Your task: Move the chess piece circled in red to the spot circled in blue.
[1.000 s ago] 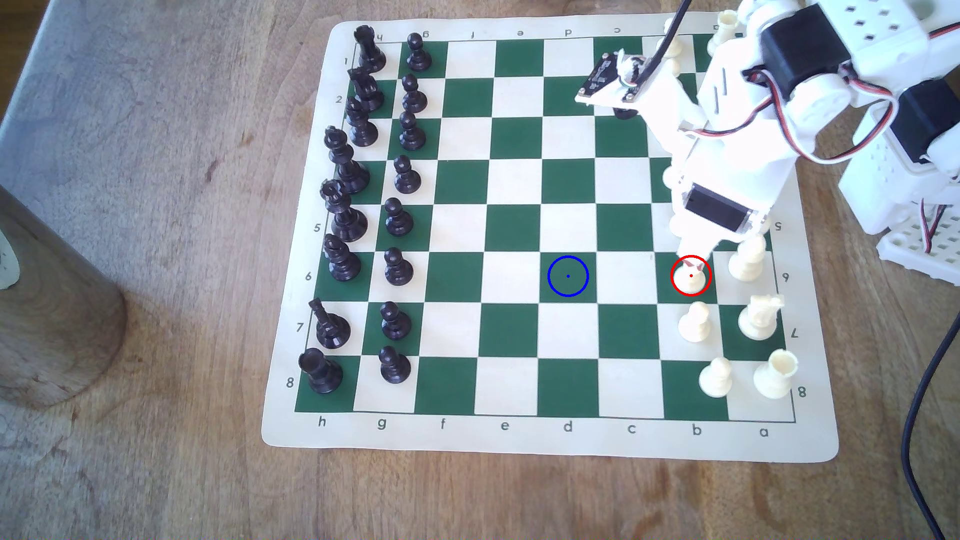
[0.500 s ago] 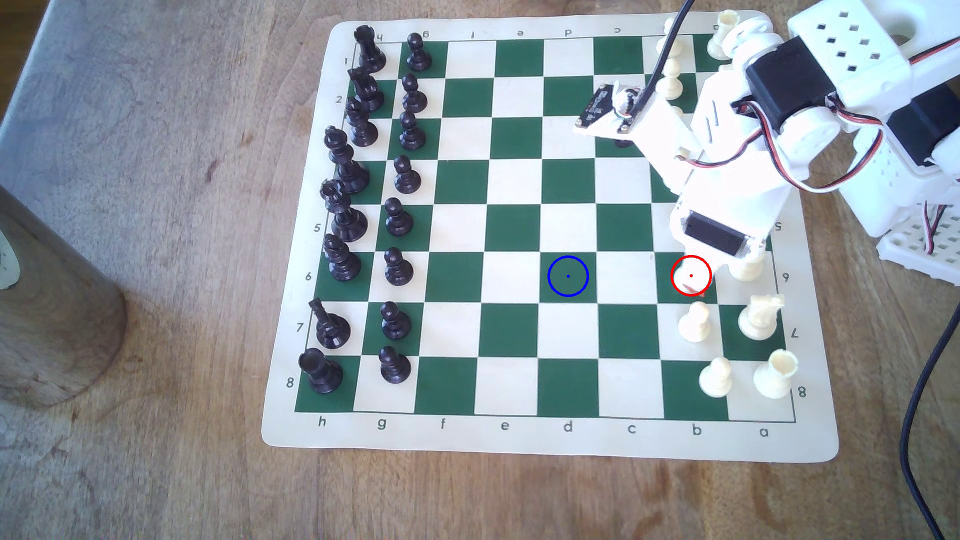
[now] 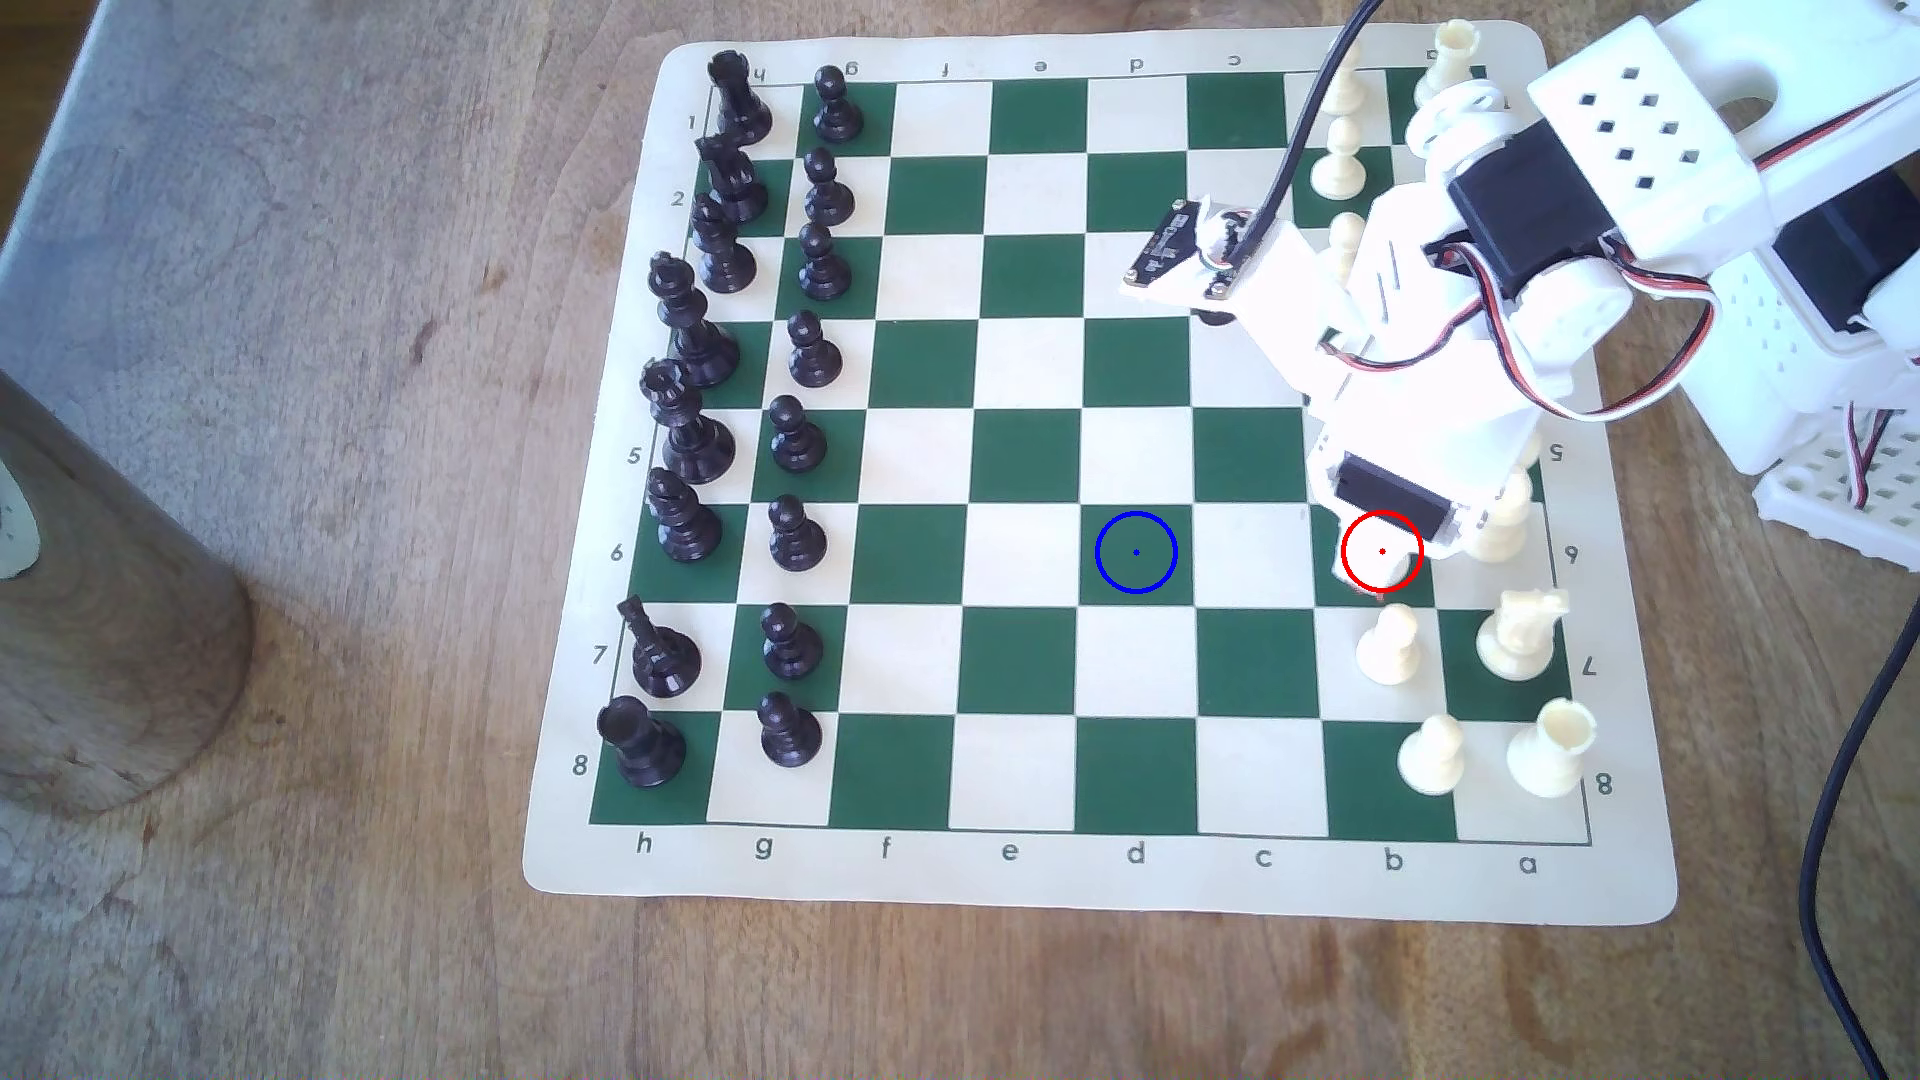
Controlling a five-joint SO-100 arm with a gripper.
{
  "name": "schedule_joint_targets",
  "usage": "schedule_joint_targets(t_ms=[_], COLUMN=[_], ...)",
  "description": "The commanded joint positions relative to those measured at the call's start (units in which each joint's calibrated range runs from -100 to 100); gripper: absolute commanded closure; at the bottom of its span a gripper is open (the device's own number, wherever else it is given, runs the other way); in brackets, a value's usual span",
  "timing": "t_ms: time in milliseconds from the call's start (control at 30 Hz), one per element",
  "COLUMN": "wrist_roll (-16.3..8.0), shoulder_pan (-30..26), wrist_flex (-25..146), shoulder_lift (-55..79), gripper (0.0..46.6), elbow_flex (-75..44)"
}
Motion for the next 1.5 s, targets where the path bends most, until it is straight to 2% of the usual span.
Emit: schedule_joint_targets(t_ms=[0, 33, 333, 633, 800, 1133, 1467], wrist_roll=[-0.15, -0.15, 0.98, 1.86, 2.39, 2.25, 2.78], shoulder_pan=[-0.66, -0.74, 0.2, 1.45, 2.39, 3.96, 6.46], wrist_flex=[-0.2, -0.2, 3.0, 15.53, 16.68, 12.58, 7.83], shoulder_lift=[0.1, 0.27, -2.28, -8.65, -2.45, 20.05, 30.4], gripper=[45.0, 46.3, 46.3, 46.3, 46.4, 46.4, 46.4], elbow_flex=[-1.42, -1.51, -3.14, -17.29, -27.17, -46.57, -49.93])
